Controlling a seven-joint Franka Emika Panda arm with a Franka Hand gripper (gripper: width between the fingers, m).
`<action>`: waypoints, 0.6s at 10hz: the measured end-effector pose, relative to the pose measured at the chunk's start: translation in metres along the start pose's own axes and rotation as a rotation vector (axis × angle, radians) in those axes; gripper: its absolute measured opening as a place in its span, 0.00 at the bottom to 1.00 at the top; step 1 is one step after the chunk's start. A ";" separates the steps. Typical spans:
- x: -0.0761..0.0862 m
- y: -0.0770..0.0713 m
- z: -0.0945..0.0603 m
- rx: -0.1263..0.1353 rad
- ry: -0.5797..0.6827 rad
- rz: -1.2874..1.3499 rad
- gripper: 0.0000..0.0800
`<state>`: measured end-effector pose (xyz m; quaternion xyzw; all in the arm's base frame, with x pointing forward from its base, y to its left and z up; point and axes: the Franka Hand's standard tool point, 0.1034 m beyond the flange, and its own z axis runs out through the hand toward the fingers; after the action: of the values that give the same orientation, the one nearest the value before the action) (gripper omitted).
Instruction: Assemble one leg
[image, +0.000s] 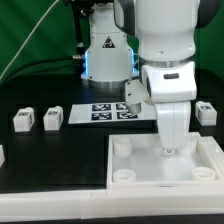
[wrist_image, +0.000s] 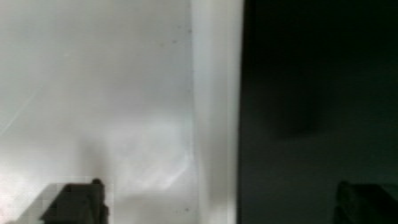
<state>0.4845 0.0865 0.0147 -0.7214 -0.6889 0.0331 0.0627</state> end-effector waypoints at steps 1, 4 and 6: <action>0.000 0.000 0.000 0.000 0.000 0.000 0.81; 0.000 -0.006 -0.018 -0.020 -0.008 0.030 0.81; 0.003 -0.016 -0.042 -0.037 -0.022 0.043 0.81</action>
Offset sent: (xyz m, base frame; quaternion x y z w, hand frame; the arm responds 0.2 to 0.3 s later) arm -0.0186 -0.0014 0.0369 -0.0256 -0.0253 0.0162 0.9992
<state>0.4744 0.0879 0.0583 -0.7367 -0.6744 0.0297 0.0413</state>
